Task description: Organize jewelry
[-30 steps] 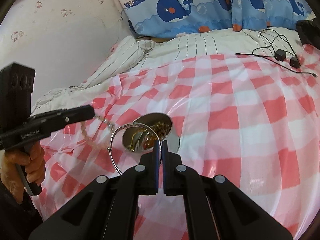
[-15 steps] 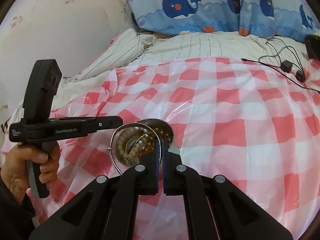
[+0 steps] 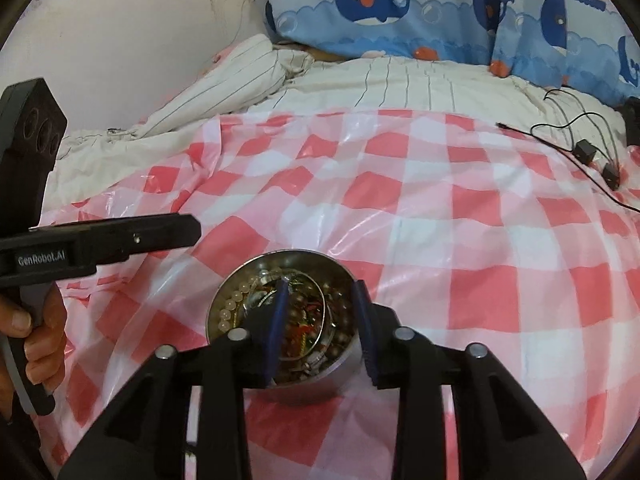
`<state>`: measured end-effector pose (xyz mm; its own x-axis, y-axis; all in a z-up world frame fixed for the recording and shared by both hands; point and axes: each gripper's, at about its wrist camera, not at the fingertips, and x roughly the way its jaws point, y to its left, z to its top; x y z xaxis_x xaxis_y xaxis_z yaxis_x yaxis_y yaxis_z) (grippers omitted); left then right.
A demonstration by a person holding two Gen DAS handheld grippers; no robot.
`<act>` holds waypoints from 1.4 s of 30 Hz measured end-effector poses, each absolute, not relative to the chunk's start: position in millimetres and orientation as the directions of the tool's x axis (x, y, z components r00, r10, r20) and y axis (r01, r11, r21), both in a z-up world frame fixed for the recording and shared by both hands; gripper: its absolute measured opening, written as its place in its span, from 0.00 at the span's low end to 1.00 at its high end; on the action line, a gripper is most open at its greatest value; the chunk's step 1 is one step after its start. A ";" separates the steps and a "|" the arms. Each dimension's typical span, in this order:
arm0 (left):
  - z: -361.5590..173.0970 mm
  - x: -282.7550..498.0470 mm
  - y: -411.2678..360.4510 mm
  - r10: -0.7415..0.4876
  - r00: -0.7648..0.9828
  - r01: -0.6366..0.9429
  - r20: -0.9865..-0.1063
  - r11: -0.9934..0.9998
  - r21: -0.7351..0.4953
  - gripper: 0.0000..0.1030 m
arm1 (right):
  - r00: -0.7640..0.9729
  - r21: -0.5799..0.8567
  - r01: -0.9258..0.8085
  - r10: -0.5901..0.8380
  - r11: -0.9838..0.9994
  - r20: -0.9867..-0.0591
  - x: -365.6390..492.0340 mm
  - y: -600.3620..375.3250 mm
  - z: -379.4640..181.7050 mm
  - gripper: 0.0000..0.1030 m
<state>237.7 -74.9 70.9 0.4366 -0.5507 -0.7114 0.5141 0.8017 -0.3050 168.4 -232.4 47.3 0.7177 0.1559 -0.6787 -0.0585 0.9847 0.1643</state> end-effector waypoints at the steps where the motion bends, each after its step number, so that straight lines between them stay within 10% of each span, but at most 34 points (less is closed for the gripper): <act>1: 70.7 231.9 -74.2 -0.545 0.438 0.520 -0.715 0.802 -0.292 0.40 | 0.720 0.166 -0.056 0.155 0.985 -0.676 164.4 -233.8 49.3 0.33; 18: 32.5 123.2 -78.0 -0.433 0.367 0.666 -0.823 0.740 -0.093 0.42 | 0.606 0.197 -0.119 0.228 0.973 -0.762 60.4 -204.1 19.1 0.38; 37: 16.3 99.3 -115.6 -0.379 0.374 0.765 -0.846 0.643 0.050 0.47 | 0.572 -0.172 0.146 -0.225 0.974 -0.789 64.3 -240.8 5.6 0.58; 42: 8.1 98.9 -122.2 -0.363 0.357 0.789 -0.860 0.610 0.070 0.07 | 0.601 -0.082 0.104 -0.129 0.991 -0.789 63.3 -241.4 9.1 0.59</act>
<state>98.9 -122.2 8.1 0.3573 -0.3635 -0.8604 0.7895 0.6098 0.0703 63.3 -241.4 9.1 0.6006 -0.1287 -0.7892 0.1042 0.9911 -0.0823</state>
